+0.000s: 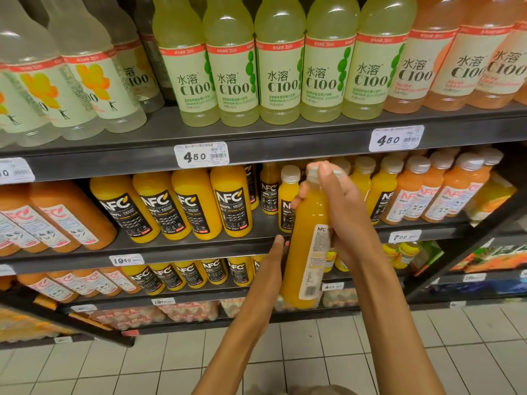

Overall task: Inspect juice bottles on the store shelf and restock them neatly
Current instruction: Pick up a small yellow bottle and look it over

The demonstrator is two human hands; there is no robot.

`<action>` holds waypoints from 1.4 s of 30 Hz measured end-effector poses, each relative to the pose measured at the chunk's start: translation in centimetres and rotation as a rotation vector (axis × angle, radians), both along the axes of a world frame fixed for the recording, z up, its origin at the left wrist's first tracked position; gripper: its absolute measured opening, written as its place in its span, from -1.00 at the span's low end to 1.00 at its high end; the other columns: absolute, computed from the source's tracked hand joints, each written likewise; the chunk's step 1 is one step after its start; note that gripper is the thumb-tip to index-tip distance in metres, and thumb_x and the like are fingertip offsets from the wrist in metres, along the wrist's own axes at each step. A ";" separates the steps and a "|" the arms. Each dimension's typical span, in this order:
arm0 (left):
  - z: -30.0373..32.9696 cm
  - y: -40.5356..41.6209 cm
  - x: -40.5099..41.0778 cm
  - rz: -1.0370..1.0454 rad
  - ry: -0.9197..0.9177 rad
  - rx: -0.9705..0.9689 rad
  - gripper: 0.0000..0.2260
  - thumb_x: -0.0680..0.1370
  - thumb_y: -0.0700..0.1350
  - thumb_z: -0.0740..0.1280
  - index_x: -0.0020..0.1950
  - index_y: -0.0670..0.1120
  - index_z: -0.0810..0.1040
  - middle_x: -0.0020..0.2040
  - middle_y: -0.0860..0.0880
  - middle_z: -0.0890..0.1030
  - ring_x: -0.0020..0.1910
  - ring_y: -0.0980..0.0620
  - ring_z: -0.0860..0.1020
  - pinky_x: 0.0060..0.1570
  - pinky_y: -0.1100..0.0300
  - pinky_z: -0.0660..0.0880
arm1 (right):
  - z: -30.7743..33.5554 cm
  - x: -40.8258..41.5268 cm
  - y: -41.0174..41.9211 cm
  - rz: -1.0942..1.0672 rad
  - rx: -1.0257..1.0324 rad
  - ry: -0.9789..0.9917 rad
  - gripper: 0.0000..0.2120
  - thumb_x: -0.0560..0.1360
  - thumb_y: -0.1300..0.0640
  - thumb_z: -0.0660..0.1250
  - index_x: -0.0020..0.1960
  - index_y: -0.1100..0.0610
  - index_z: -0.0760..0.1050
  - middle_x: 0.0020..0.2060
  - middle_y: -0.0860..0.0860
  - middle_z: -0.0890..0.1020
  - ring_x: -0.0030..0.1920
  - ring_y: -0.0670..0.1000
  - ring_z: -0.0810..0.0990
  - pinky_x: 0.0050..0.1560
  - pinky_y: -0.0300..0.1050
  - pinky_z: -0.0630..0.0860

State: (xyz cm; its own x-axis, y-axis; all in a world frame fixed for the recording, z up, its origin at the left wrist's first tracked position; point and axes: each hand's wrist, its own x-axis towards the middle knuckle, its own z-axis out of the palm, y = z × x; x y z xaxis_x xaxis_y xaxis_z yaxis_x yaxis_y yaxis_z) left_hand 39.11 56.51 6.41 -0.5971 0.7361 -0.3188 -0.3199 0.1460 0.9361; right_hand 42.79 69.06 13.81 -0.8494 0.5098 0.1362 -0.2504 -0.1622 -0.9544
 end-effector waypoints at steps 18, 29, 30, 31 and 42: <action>-1.1 0.0 -1.0 0.008 -0.229 0.045 -0.53 0.55 0.20 0.04 0.05 -0.06 0.61 -0.07 -0.11 0.69 -0.06 -0.06 0.65 0.06 -0.02 0.57 | -1.5 -0.8 0.7 0.098 -0.116 0.049 -0.63 0.50 -0.24 0.23 0.06 0.03 0.54 -0.27 0.04 0.61 -0.23 0.02 0.61 -0.18 -0.11 0.56; 0.1 -0.2 -1.3 -0.004 -0.132 0.146 -0.39 0.48 0.31 -0.04 -0.02 -0.10 0.62 -0.21 -0.20 0.63 -0.31 -0.09 0.60 -0.28 0.10 0.58 | -1.5 -1.6 0.7 0.095 -0.170 -0.004 -0.53 0.48 -0.14 0.24 0.28 0.11 0.43 -0.03 0.13 0.67 -0.01 0.06 0.67 -0.13 -0.08 0.60; 0.0 -0.4 -1.3 -0.052 -0.167 0.162 -0.38 0.52 0.30 -0.05 -0.02 -0.12 0.62 -0.22 -0.21 0.61 -0.33 -0.10 0.59 -0.30 0.11 0.57 | -1.6 -1.7 0.8 0.103 -0.200 0.008 -0.55 0.48 -0.12 0.23 0.27 0.12 0.43 -0.06 0.12 0.67 -0.03 0.07 0.67 -0.11 -0.07 0.61; -0.2 -0.5 -1.3 -0.092 -0.198 0.174 -0.38 0.54 0.29 -0.06 -0.02 -0.13 0.62 -0.22 -0.22 0.60 -0.33 -0.10 0.58 -0.31 0.11 0.56 | -1.7 -1.8 0.8 0.105 -0.217 0.010 -0.56 0.48 -0.11 0.23 0.25 0.11 0.43 -0.09 0.10 0.67 -0.05 0.07 0.67 -0.08 -0.06 0.61; 0.6 -0.4 -0.2 -0.112 -0.133 -0.060 -0.55 0.43 0.28 0.11 0.12 0.01 0.51 -0.02 -0.12 0.68 -0.07 -0.06 0.66 0.03 -0.02 0.59 | -5.0 -2.4 2.4 0.036 -0.402 -0.380 -0.62 0.56 -0.09 0.23 0.15 0.22 0.44 -0.21 0.12 0.66 -0.24 0.05 0.69 -0.29 -0.08 0.63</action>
State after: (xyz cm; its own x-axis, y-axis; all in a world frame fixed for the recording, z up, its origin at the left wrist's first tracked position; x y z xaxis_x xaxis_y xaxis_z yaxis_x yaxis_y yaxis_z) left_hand 38.89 56.16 6.96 -0.4625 0.7725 -0.4351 -0.4187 0.2423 0.8752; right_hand 40.39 71.46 8.81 -0.8185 0.4285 -0.3827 0.1120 -0.5344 -0.8378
